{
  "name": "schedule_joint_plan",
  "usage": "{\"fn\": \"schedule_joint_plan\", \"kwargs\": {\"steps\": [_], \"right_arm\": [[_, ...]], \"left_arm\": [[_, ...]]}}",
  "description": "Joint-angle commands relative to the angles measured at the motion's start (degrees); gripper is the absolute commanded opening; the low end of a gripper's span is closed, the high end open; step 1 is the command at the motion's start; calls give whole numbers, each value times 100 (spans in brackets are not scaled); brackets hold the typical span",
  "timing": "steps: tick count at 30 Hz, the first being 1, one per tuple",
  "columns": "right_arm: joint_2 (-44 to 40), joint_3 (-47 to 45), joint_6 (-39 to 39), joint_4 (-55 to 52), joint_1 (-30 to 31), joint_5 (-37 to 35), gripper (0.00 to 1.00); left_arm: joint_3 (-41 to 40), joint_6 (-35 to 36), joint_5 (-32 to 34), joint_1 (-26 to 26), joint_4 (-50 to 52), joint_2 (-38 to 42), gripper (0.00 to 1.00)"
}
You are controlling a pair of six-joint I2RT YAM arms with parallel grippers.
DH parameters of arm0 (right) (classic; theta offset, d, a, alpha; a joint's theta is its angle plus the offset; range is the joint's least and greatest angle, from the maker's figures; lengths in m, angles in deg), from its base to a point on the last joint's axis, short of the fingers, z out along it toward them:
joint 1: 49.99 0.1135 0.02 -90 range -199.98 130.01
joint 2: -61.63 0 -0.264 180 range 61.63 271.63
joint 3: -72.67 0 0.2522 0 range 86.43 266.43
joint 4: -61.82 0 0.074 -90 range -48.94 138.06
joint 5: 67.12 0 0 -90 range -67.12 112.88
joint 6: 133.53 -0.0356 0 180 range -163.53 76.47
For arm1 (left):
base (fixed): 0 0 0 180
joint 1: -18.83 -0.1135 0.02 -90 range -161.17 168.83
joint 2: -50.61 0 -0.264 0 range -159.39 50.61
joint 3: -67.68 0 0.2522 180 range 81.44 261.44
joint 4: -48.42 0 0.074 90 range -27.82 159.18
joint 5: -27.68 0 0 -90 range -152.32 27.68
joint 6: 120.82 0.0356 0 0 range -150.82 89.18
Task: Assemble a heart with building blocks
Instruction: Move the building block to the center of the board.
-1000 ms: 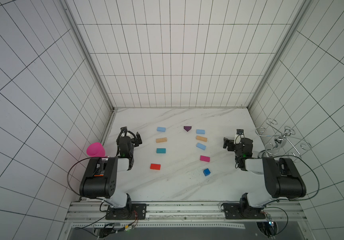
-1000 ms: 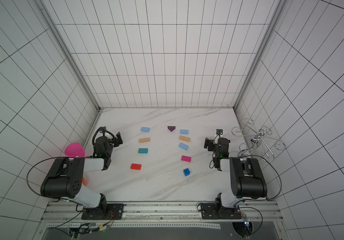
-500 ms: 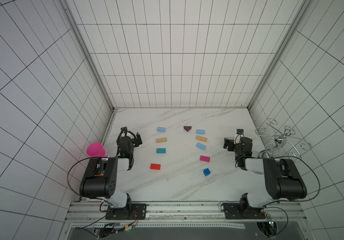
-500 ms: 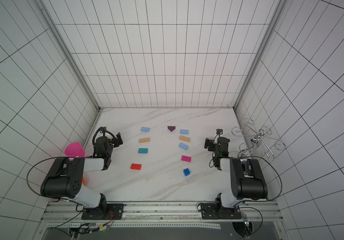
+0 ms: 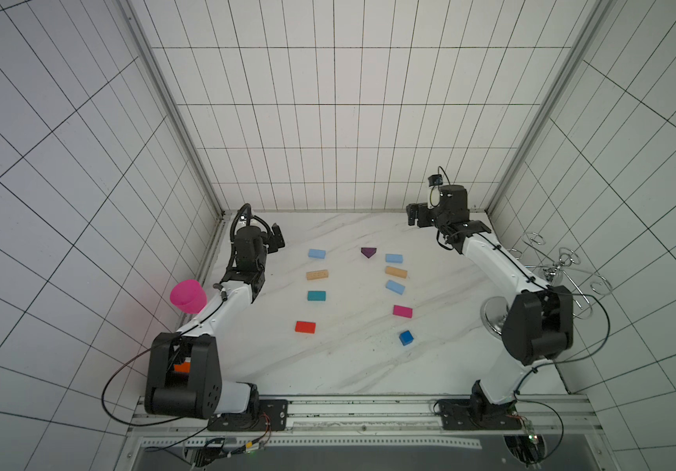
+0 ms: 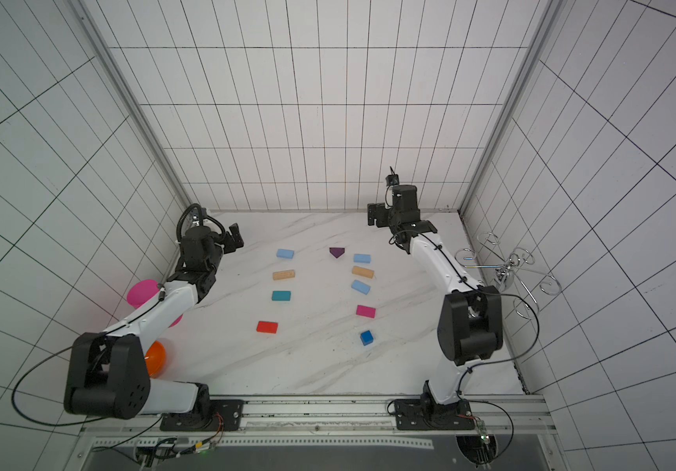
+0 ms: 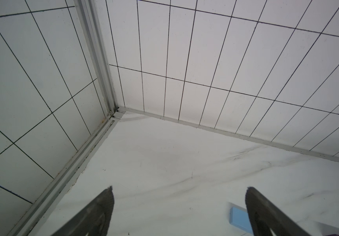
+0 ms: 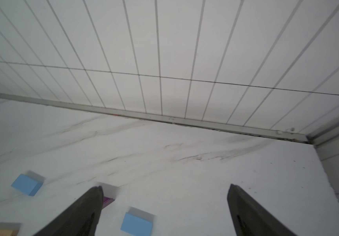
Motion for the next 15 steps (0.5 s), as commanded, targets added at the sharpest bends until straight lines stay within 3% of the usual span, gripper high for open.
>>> {"fn": "schedule_joint_plan", "kwargs": {"steps": [1, 6, 15], "right_arm": [[966, 980, 159, -2113, 345, 447, 96], [1815, 1798, 299, -2733, 810, 158, 96], [2638, 2384, 391, -2893, 1158, -294, 94]], "left_arm": [[88, -165, -67, 479, 1224, -48, 99], [49, -410, -49, 902, 1698, -79, 99], [-6, -869, -341, 932, 2081, -226, 99]]}}
